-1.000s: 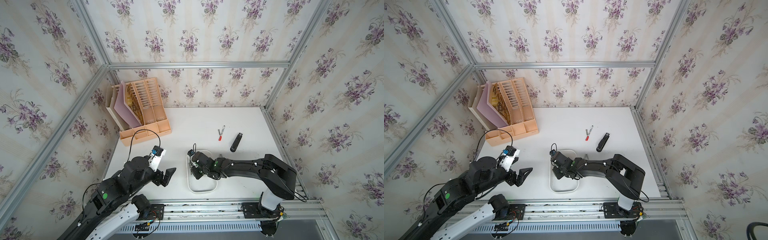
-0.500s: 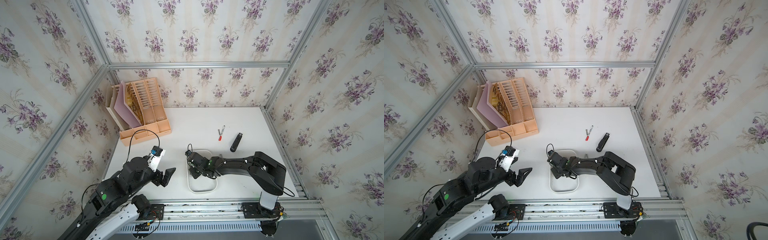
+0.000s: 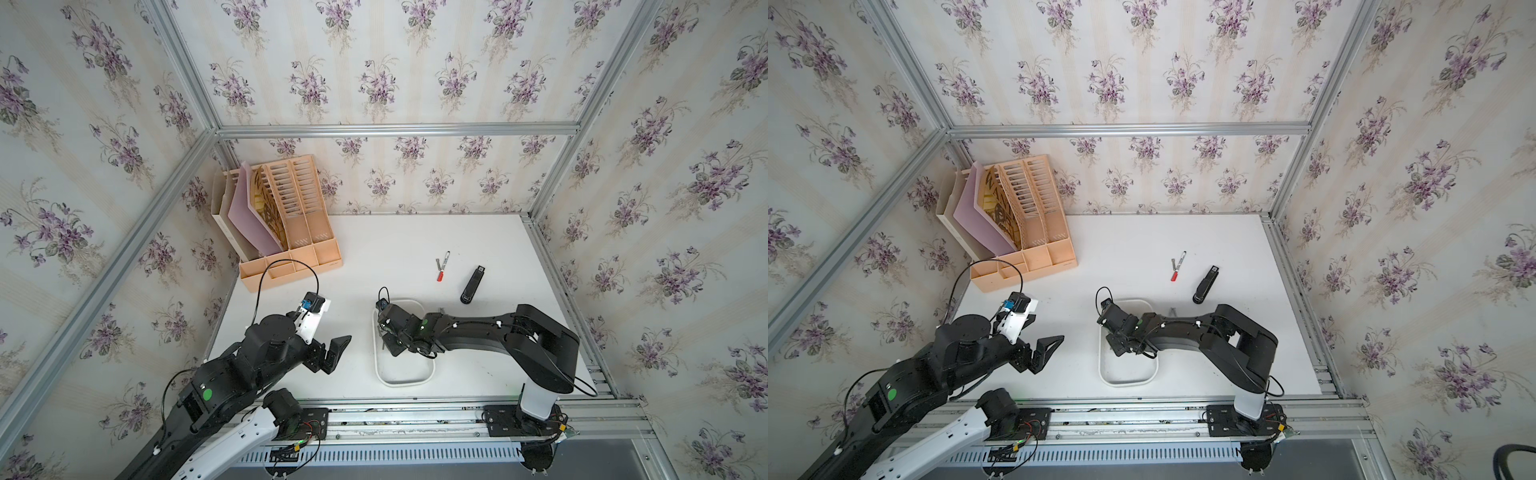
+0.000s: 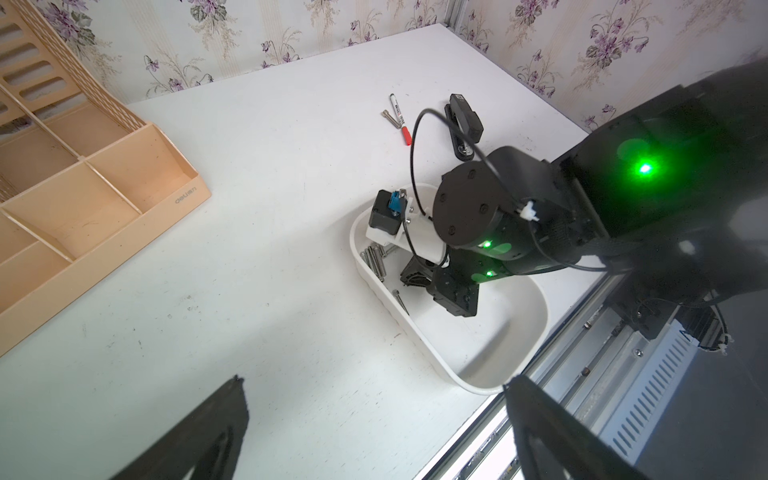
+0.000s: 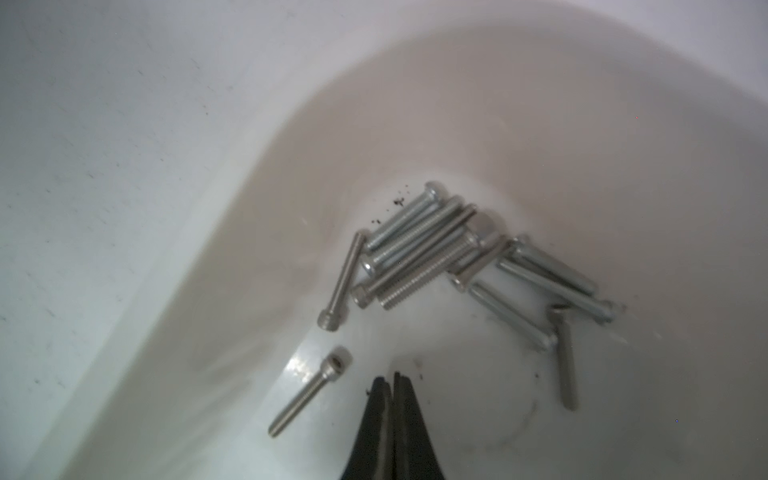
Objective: Take out the screws from the storage box
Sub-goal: Pick up the screw from the storage box, then place the screw at the center of the board.
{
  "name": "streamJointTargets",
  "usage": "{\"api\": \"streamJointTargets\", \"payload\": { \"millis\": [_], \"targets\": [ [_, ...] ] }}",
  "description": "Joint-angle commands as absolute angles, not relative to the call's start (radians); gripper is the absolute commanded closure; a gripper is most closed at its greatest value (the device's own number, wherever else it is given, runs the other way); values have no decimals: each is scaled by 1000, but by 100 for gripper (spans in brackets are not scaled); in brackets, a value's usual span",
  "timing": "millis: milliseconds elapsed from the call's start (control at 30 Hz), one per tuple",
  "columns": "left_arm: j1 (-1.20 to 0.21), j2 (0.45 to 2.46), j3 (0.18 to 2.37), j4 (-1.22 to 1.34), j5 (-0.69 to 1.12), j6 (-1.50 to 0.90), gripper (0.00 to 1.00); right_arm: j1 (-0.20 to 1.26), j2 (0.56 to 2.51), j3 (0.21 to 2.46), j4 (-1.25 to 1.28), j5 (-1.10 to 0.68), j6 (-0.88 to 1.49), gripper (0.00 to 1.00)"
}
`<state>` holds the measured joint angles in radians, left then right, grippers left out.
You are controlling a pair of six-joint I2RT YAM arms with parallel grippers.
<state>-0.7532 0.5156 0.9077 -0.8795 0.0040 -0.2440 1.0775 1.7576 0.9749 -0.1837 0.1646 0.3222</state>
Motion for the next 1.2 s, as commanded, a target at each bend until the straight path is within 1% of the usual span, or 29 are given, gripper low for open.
{"api": "streamJointTargets", "payload": {
  "millis": [0,200,333,467,600,700,767,867,967,1067,1167],
  "targets": [
    [-755,513,913,-873,2,-245,1,1049,1675,935,-156,192,351,100],
    [-756,512,913,-874,-1,-244,1,983,1497,826,-83,181,383,100],
    [-757,516,913,-874,0,-247,1,946,1378,759,-55,222,412,100],
    [-758,506,913,-873,-1,-247,1,859,1303,712,-73,274,473,100],
    [-758,512,913,-875,-3,-247,1,749,1328,707,-132,296,538,100],
    [-758,513,913,-874,-2,-246,1,650,1392,709,-151,224,571,100],
    [-758,508,913,-873,-2,-248,1,609,1423,699,-131,158,573,100],
    [-758,507,914,-874,-2,-247,1,603,1439,679,-98,117,564,100],
    [-758,512,913,-875,-2,-248,1,602,1410,641,-67,93,558,100],
    [-758,511,913,-874,0,-247,1,605,1385,638,-40,61,544,100],
    [-758,509,911,-873,2,-245,1,607,1405,643,-26,19,533,100]
  ]
}}
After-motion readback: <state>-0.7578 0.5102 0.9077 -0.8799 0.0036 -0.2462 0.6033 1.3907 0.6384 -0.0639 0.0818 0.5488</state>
